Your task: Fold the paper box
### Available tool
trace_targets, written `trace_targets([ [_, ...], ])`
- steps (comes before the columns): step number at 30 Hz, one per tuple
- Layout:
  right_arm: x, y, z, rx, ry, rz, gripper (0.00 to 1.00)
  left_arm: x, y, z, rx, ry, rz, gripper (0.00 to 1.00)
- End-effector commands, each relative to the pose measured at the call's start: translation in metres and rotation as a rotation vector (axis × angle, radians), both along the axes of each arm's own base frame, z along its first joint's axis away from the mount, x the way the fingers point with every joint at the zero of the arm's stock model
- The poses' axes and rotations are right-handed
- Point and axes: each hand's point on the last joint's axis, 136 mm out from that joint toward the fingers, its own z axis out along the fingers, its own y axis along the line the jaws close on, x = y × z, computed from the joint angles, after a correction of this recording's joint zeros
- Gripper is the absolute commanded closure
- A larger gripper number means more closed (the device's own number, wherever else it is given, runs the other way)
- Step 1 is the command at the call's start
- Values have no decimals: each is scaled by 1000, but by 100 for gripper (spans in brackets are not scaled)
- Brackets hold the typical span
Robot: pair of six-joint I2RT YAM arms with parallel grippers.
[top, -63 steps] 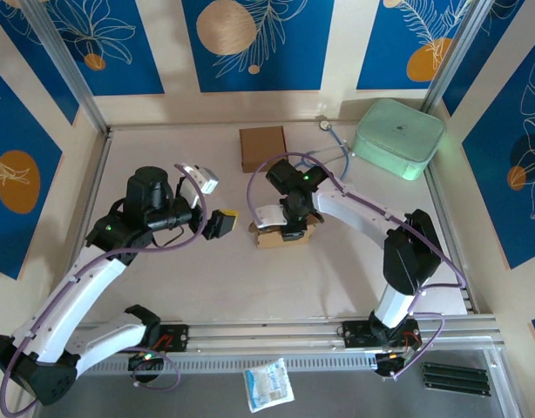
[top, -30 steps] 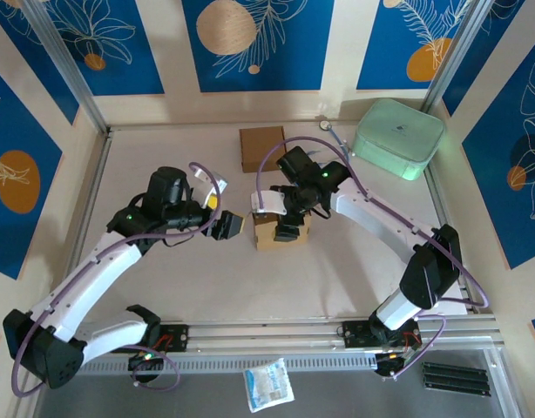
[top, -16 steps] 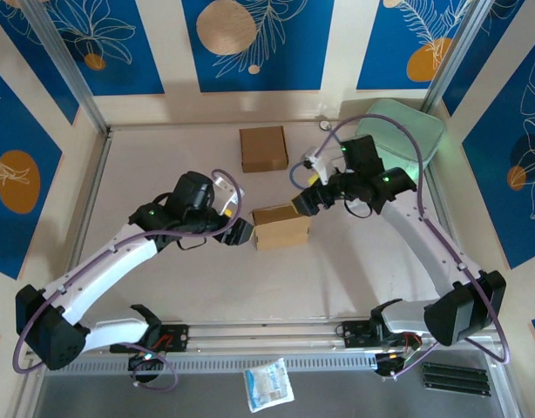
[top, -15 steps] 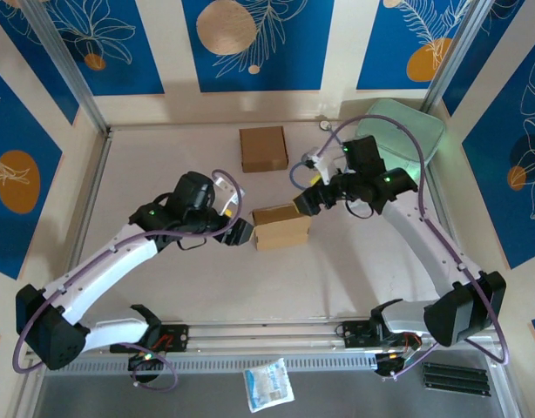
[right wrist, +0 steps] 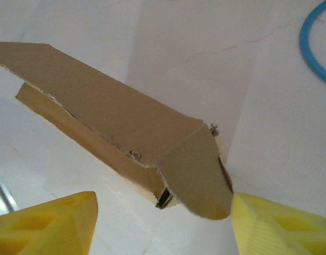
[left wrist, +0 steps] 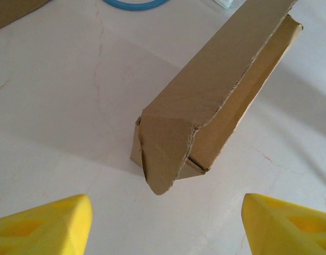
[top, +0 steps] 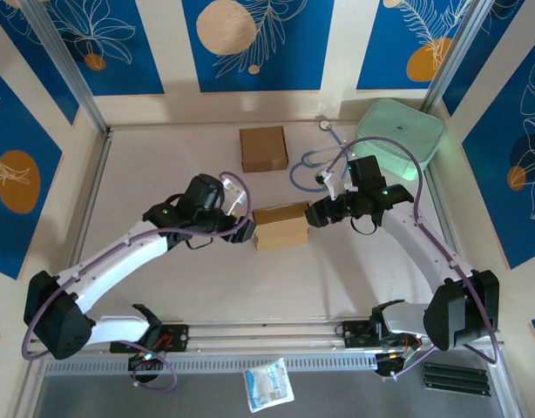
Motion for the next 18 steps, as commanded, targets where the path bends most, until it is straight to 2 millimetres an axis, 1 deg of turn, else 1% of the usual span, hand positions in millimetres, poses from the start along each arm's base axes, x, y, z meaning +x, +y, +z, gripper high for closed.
trace_targets([
  [1, 8, 0, 0, 2, -53, 9, 40, 5, -7, -4, -24, -11, 18, 28],
  [7, 10, 0, -1, 0, -71, 8, 53, 10, -7, -6, -33, -1, 51, 38],
  [13, 11, -3, -12, -52, -89, -5, 60, 12, -5, -10, -31, -2, 70, 47],
  [15, 11, -4, -11, -64, -98, -8, 62, 12, -5, -12, -26, 1, 73, 50],
  [18, 9, -3, -8, -60, -113, -8, 69, 12, -6, -13, -29, 5, 73, 57],
])
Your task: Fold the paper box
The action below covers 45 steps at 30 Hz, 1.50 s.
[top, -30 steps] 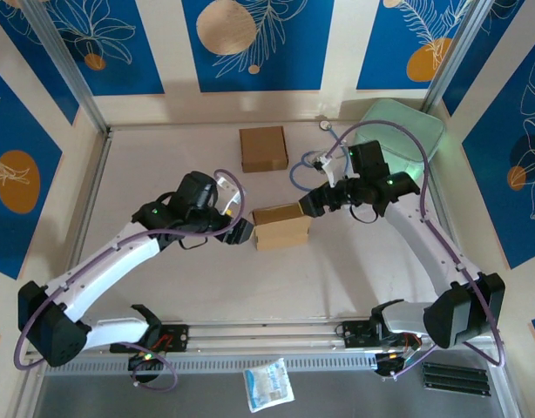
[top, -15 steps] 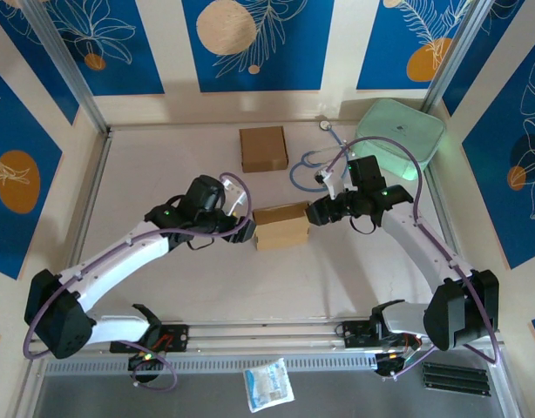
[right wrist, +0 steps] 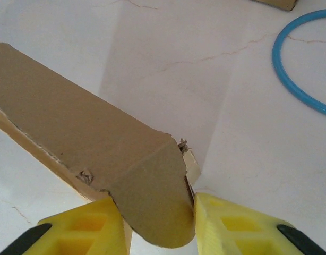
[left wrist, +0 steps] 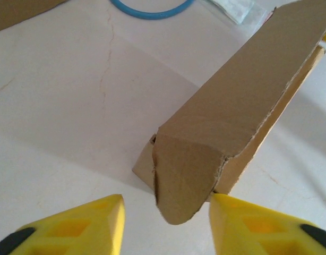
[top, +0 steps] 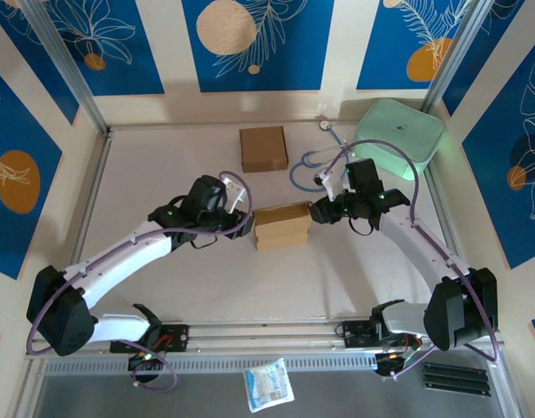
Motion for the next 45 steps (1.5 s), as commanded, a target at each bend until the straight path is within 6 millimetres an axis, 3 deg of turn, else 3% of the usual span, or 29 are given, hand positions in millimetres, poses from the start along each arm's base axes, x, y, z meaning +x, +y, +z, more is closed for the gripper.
trace_targets([
  [1, -3, 0, 8, 0, -43, 4, 71, 0, -2, -5, 4, 4, 2, 60],
  [11, -13, 10, 19, 53, -5, 30, 80, -2, -5, 5, -30, -8, -9, 68],
  [19, -14, 10, 26, 55, 13, 20, 88, -3, -6, 7, -37, -3, -11, 80],
  [26, -18, 17, 33, 74, 119, 1, 93, -6, -13, 10, -77, 20, -26, 85],
  [40, -14, 23, 3, 89, 383, -143, 92, -5, -16, 5, -85, 36, -23, 86],
  [45, -11, 28, 6, 115, 455, -186, 92, -4, -16, 5, -86, 35, -19, 86],
])
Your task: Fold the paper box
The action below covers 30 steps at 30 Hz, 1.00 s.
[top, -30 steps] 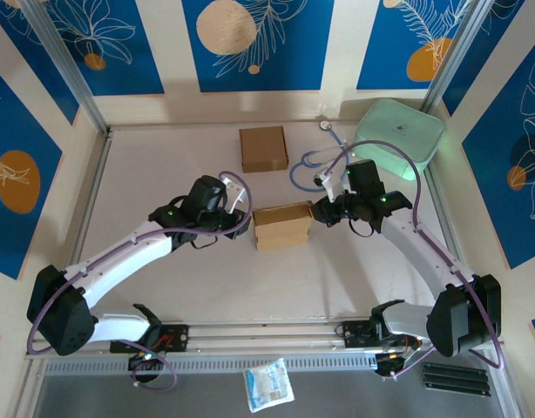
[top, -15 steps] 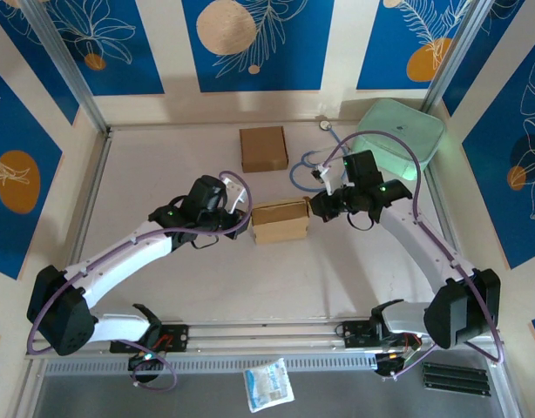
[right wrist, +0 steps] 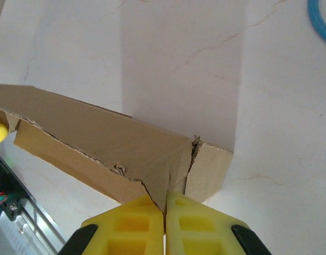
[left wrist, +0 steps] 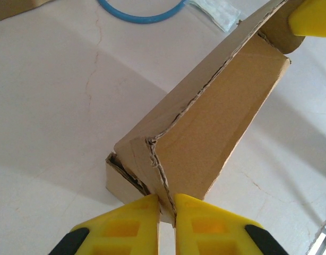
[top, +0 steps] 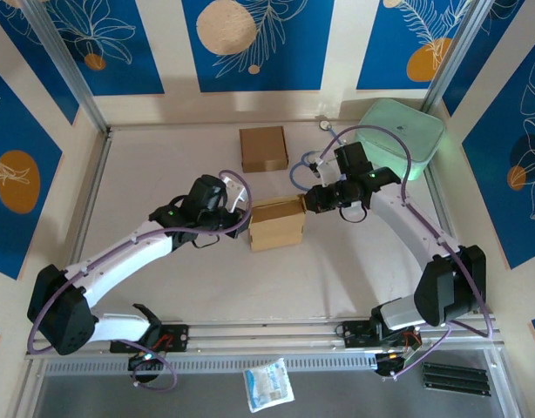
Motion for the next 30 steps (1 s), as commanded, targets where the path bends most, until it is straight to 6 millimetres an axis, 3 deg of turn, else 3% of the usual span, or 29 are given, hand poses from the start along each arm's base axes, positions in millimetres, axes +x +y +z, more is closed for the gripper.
trace_targets([
  [1, -16, 3, -9, 21, 156, -35, 92, -1, -8, 2, -27, 2, -17, 86],
  [17, -23, -3, 1, 101, 348, -105, 94, -2, -6, 1, -23, -2, -12, 86],
  [30, -25, 5, -8, 115, 407, -119, 94, -2, -4, 0, -17, -2, -8, 86],
])
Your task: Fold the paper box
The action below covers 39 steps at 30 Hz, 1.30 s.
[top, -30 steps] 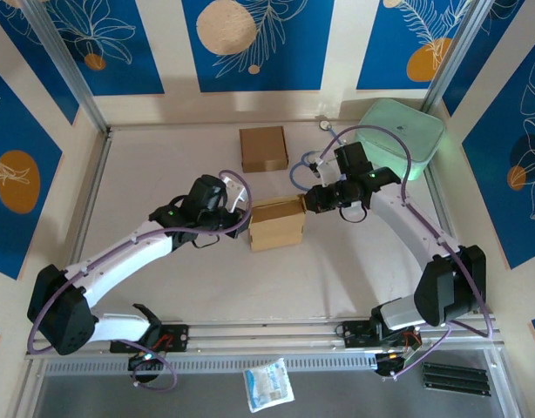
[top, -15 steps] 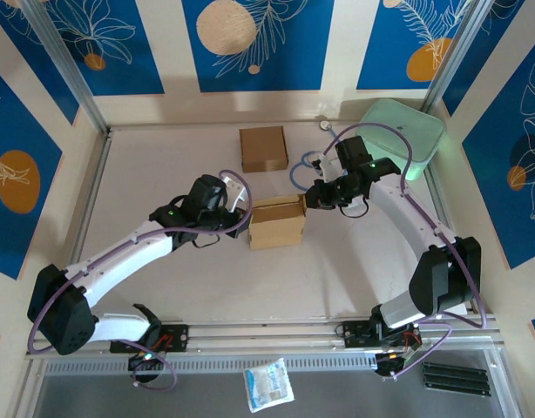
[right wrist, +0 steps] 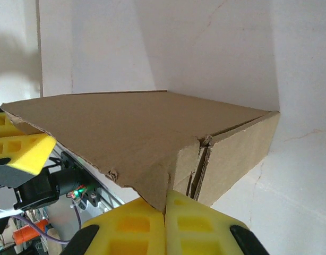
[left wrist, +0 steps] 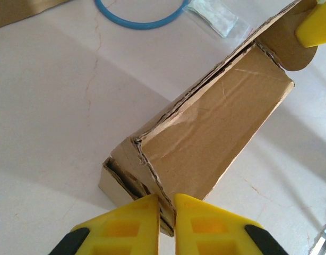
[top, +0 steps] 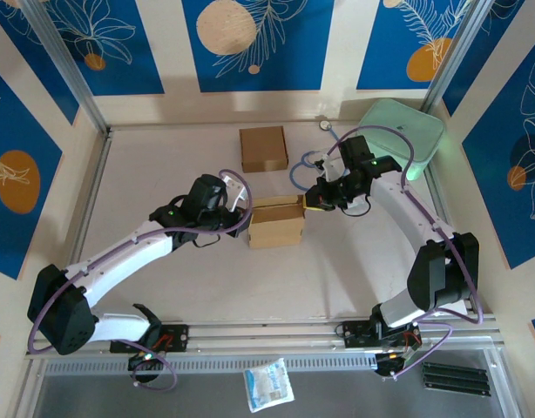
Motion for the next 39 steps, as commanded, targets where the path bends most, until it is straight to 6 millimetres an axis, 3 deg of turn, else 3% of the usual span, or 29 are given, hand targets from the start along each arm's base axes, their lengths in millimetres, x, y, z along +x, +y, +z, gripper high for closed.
trace_targets([
  [1, -17, 2, -15, -28, 106, 10, 94, -4, -3, -2, -7, 11, -8, 86],
  [15, -26, -4, -36, -125, 71, 13, 94, -4, -2, 0, -12, 7, -3, 85],
  [17, -27, -4, -36, -130, 68, 18, 94, -5, -1, 2, -12, 3, -1, 81],
  [22, -27, -1, -30, -127, 47, 22, 94, -6, 6, 19, -35, -27, 26, 52],
  [24, -27, -1, -28, -129, 41, 21, 94, -7, 10, 29, -48, -33, 48, 46],
  [30, -25, -1, -26, -132, 33, 21, 94, -15, 22, 43, -14, 0, 73, 44],
  [39, -24, -1, -24, -134, 27, 22, 94, -26, 9, 24, 27, 194, 31, 51],
])
